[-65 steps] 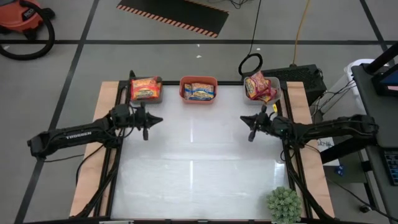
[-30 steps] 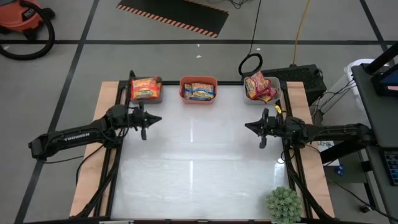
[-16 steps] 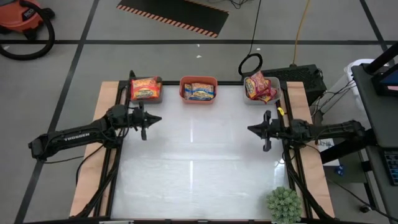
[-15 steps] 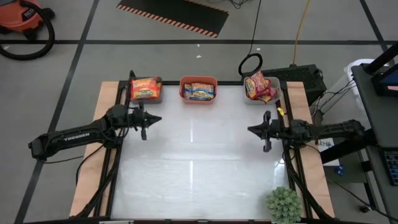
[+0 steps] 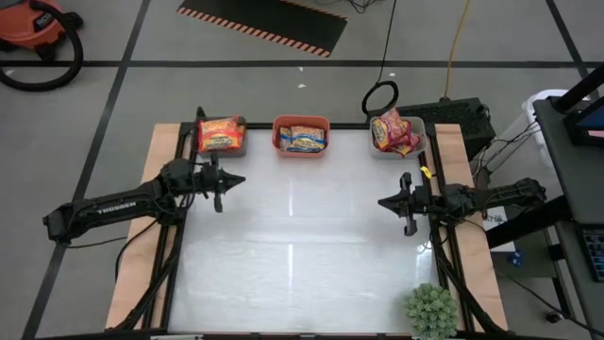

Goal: Sort Maruchan noodles
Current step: Return to Home Position

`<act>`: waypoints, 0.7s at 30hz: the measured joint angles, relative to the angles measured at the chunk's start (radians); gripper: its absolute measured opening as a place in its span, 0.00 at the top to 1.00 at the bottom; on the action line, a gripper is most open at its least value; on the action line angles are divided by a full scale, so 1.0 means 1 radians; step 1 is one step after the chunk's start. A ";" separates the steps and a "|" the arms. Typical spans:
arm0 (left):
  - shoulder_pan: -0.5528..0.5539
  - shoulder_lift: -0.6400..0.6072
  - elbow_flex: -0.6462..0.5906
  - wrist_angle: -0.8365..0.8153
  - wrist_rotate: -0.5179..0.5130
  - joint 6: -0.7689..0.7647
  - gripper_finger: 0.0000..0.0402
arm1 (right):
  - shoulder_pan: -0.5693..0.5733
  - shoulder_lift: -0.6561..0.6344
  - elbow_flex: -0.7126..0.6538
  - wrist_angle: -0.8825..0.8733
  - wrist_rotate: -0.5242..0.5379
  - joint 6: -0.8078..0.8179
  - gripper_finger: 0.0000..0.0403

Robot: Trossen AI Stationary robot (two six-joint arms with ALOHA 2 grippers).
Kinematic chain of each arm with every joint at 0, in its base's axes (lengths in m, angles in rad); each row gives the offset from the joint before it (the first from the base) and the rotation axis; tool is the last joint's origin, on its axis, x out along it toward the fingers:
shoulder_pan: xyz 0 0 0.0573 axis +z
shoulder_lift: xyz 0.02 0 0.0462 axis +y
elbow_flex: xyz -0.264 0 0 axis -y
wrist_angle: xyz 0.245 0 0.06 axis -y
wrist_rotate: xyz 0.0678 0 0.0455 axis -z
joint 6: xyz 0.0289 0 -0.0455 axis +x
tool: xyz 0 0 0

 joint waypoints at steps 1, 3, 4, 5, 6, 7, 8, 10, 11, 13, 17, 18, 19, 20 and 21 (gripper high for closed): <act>0.000 0.000 0.000 0.000 0.000 0.000 0.99 | 0.004 -0.012 0.000 -0.014 0.006 0.004 1.00; 0.000 0.000 0.000 0.000 0.000 0.000 0.99 | 0.014 -0.040 0.000 -0.040 0.016 0.008 1.00; 0.000 0.000 0.000 0.000 0.000 0.000 0.99 | 0.020 -0.053 0.000 -0.049 0.016 0.008 1.00; 0.000 0.000 0.000 0.000 0.000 0.000 0.99 | 0.025 -0.065 0.000 -0.054 0.015 0.008 1.00; 0.000 0.000 0.000 0.000 0.000 0.000 0.99 | 0.030 -0.069 0.000 -0.055 0.015 0.000 1.00; 0.000 0.000 0.000 0.000 0.000 0.000 0.99 | 0.036 -0.069 0.000 -0.053 0.014 -0.010 1.00; 0.000 0.000 0.000 0.000 0.000 0.000 0.99 | 0.042 -0.068 0.000 -0.054 0.014 -0.018 1.00; 0.000 0.000 0.000 0.001 0.000 -0.001 0.99 | 0.050 -0.067 0.000 -0.057 0.016 -0.029 1.00; 0.000 0.000 0.000 0.001 0.000 -0.001 0.99 | 0.050 -0.067 0.000 -0.057 0.016 -0.032 1.00; 0.000 0.000 0.000 0.003 0.000 -0.002 0.99 | 0.050 -0.067 0.000 -0.059 0.016 -0.032 1.00; 0.000 0.000 0.001 0.007 0.000 -0.008 0.99 | 0.050 -0.067 0.000 -0.064 0.015 -0.046 1.00; 0.000 0.000 0.001 0.007 0.000 -0.010 0.99 | 0.050 -0.067 0.000 -0.064 0.016 -0.056 1.00; 0.000 0.000 0.001 0.007 0.000 -0.010 0.99 | 0.046 -0.067 0.000 -0.064 0.016 -0.066 1.00; 0.000 0.000 0.001 0.008 0.000 -0.011 0.99 | 0.041 -0.067 0.000 -0.065 0.023 -0.079 1.00; 0.000 0.000 0.001 0.008 0.000 -0.012 0.99 | 0.034 -0.067 0.000 -0.065 0.036 -0.084 1.00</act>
